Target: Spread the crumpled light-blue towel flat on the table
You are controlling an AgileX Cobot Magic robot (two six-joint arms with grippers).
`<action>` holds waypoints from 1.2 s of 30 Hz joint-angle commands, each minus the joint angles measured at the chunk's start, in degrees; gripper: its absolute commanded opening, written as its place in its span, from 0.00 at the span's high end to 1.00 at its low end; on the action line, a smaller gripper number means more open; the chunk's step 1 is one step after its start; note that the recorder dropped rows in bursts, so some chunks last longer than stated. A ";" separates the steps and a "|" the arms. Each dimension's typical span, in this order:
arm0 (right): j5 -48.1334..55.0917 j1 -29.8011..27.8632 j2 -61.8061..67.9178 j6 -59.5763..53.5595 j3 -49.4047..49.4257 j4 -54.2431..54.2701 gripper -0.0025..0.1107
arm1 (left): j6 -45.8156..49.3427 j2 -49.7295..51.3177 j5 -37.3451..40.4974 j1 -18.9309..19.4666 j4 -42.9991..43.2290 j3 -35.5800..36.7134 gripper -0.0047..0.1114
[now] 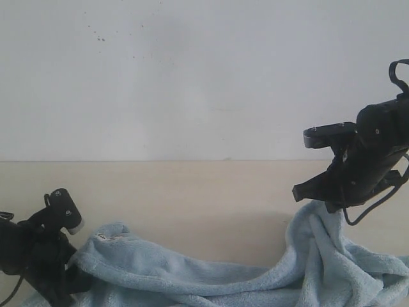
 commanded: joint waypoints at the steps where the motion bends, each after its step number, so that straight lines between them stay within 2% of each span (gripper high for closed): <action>1: -0.32 -0.49 -0.70 -0.03 -0.25 -0.81 0.98 | 2.04 0.13 1.65 0.01 -3.64 -1.68 0.46; 5: 0.05 -0.49 -0.70 -0.03 -0.25 -0.81 0.98 | 2.04 0.41 1.42 0.01 -5.01 -2.34 0.47; 7: 0.68 -0.49 -0.70 -0.03 -0.25 -0.81 0.98 | 2.04 1.08 1.30 0.01 -5.01 -3.08 0.51; 9: 1.21 -0.49 -0.70 -0.15 -0.25 -0.81 0.98 | 2.04 1.20 0.68 0.01 -5.12 -3.27 0.64; 12: 1.82 -0.49 -0.70 -1.50 -0.25 -1.33 0.98 | 0.64 0.38 -0.48 0.01 -5.12 -3.27 0.92; 17: 4.62 -0.54 -1.57 3.30 -0.25 -10.71 0.98 | -5.85 -4.65 -2.53 0.01 -8.10 -3.27 0.93; 21: 4.33 -0.54 -4.87 4.12 -0.25 -11.34 0.98 | -12.07 -11.80 -5.37 0.14 -11.50 -3.16 0.93; 26: 7.69 -0.54 -13.54 3.23 -0.15 -11.23 0.98 | -14.86 -24.35 -4.48 0.14 -10.67 -0.51 0.93; 32: 14.47 -0.54 -26.25 -0.22 -0.15 -11.85 0.98 | -14.86 -41.92 -9.19 0.14 -6.53 4.46 0.93; 36: 17.40 -0.54 -36.15 -0.22 -0.15 -12.57 0.98 | -14.86 -55.24 -9.50 0.14 -6.26 8.26 0.93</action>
